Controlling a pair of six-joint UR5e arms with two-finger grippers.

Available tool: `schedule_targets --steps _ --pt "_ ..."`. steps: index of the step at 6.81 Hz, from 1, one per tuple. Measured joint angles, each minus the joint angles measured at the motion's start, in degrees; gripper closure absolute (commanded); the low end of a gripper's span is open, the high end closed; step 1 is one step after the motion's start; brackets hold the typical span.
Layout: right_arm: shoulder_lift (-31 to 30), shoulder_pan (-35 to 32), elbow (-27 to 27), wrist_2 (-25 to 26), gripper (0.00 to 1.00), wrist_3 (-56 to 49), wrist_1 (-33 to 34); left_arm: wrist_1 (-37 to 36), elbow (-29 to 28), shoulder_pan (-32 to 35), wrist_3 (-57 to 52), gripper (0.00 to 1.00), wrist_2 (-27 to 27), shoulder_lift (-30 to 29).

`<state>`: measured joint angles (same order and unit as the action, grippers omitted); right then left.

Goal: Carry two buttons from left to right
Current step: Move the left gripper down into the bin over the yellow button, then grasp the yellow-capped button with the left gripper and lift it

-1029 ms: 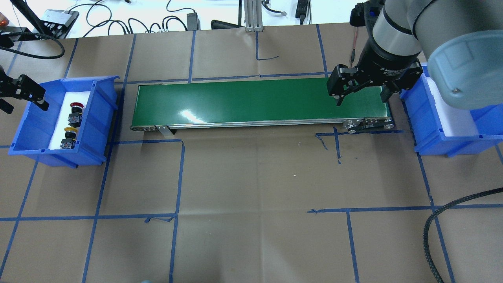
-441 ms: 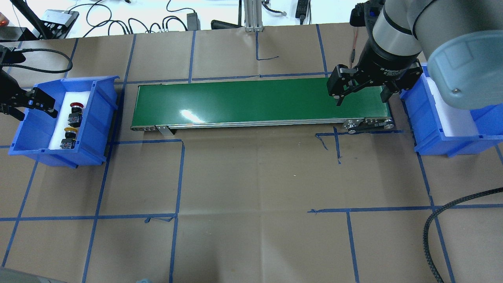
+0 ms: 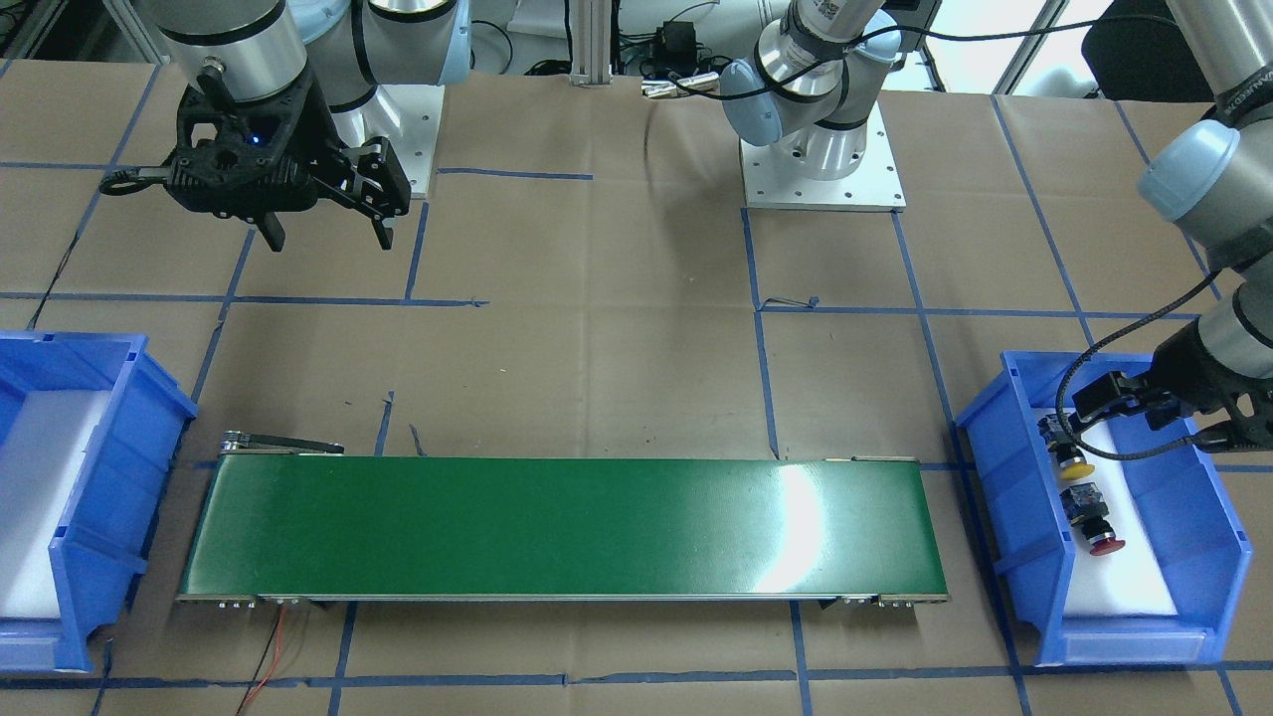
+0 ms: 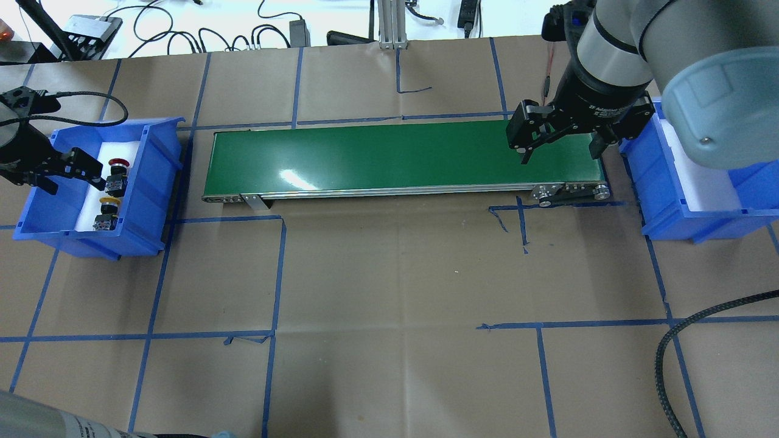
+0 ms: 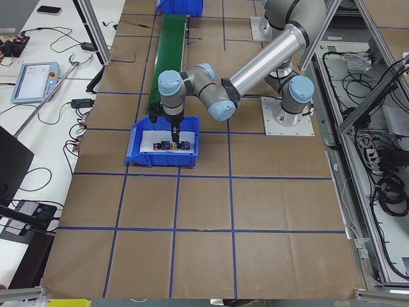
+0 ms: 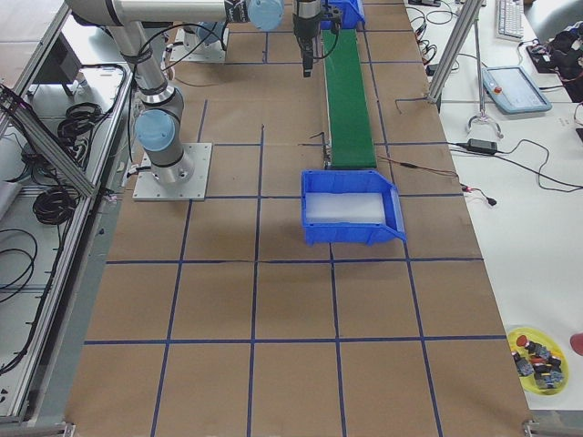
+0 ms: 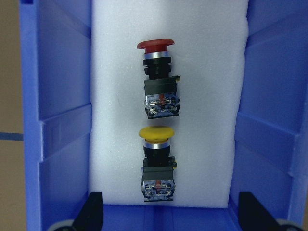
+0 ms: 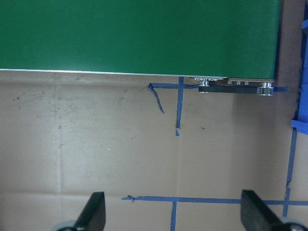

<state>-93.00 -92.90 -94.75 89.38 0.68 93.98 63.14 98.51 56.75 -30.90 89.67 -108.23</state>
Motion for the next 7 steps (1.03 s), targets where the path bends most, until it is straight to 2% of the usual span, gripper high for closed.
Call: schedule_targets --steps 3,4,5,7 --pt "0.01 0.00 0.00 0.00 0.00 0.02 0.00 -11.39 5.75 0.00 -0.52 0.01 -0.34 -3.27" --pt "0.01 0.00 0.00 0.00 0.00 0.02 0.03 -12.93 6.71 -0.02 -0.55 0.01 -0.29 -3.97" --pt "0.04 0.00 0.00 0.00 0.00 0.02 0.07 -13.54 7.04 -0.05 -0.54 0.07 -0.21 -4.82" --pt "0.08 0.00 0.00 0.00 0.00 0.02 0.08 -13.86 6.95 -0.01 -0.56 0.61 0.03 -5.62"
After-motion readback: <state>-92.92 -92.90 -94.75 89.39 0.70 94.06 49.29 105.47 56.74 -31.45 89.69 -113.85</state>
